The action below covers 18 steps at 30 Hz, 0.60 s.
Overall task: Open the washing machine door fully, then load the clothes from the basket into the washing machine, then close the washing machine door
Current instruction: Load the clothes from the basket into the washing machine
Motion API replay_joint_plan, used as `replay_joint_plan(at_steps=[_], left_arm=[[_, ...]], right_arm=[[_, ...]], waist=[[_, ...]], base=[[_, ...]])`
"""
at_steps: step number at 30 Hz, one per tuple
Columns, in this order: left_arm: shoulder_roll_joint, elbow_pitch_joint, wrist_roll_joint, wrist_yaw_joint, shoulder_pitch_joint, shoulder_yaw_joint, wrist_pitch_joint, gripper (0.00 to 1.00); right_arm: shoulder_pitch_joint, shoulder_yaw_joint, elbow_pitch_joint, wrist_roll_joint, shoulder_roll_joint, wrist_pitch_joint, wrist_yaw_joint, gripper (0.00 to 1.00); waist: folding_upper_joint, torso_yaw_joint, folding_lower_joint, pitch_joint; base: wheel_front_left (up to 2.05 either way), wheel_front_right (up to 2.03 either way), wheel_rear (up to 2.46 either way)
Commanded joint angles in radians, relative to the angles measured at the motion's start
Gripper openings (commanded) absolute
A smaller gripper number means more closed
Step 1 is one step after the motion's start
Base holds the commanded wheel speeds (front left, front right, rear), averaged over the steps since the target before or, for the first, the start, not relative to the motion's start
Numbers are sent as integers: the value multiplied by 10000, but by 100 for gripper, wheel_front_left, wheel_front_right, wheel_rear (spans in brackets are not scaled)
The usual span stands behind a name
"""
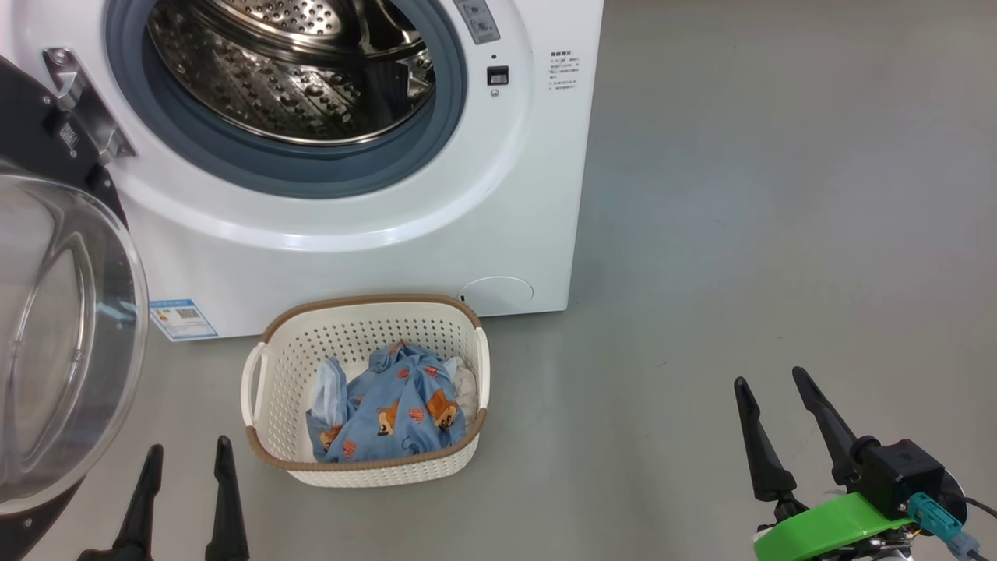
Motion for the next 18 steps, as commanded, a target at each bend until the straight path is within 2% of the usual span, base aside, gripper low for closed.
replay_joint_plan(at_steps=[1, 9, 18], left_arm=[[156, -194, 10, -11, -134, 351, -51, 100], [156, -151, 63, 2, -202, 364, -51, 100], [156, -133, 9, 14, -247, 419, -51, 100]], right_arm=[[-81, 239, -207, 125, -14, -48, 16, 100], [-111, 222, -191, 143, -14, -48, 16, 100], [-103, 227, -245, 131, -14, -48, 16, 100]], waist=[[-1, 6, 0, 12], [-1, 23, 0, 93], [-1, 31, 0, 151]], base=[[0, 0, 0], [37, -27, -9], [159, -131, -28]])
